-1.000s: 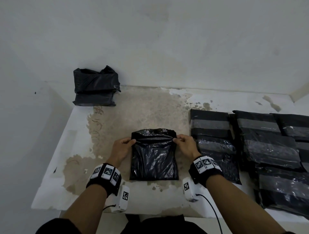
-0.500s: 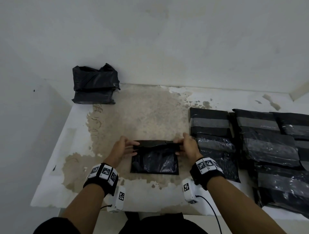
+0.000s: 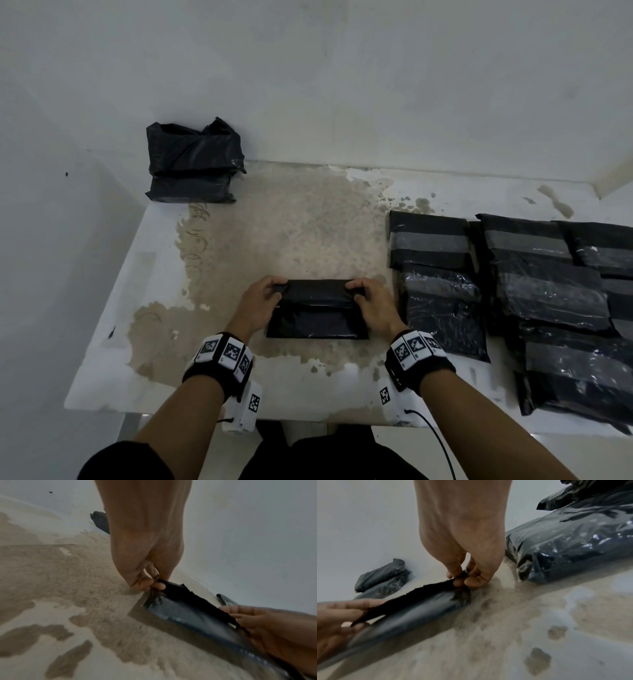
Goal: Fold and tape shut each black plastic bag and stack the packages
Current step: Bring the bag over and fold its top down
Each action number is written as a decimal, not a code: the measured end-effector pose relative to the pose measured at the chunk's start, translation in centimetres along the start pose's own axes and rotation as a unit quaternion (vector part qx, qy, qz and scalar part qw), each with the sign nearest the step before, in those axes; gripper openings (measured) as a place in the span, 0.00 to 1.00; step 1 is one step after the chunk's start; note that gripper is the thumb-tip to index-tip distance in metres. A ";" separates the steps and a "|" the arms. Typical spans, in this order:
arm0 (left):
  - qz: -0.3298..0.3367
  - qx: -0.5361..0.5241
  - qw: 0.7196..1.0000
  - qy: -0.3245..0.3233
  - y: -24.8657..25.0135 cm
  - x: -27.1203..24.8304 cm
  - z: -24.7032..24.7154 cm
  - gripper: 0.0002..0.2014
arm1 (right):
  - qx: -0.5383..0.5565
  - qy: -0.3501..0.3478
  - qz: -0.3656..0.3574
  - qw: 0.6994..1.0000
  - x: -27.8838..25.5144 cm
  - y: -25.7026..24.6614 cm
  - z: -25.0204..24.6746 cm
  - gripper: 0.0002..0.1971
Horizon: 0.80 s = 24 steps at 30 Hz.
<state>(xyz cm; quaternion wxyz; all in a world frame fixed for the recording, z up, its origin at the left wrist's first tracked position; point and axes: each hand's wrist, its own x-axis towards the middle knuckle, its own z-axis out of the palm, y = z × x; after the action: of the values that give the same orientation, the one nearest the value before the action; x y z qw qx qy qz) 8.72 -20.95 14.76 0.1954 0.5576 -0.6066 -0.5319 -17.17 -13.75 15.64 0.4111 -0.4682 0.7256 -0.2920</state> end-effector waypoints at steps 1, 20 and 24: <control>0.016 0.025 1.000 -0.007 -0.5 -0.2 0.0 0.15 | -0.018 0.005 -0.014 1.000 -0.4 0.3 0.3 0.17; 0.233 0.443 0.865 0.030 -1.9 -3.5 6.6 0.28 | -0.313 0.133 -0.260 0.904 -3.3 -1.7 4.7 0.16; 0.253 0.455 0.853 0.027 -3.5 -3.9 6.3 0.28 | -0.375 0.022 -0.255 0.891 -3.6 1.1 6.6 0.29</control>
<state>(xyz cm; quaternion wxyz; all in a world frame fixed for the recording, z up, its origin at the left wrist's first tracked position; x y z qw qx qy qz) 6.28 -14.17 10.91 0.0640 0.4253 -0.8956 -0.1136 -11.10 -10.29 12.65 0.1002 -0.7498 0.6459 -0.1027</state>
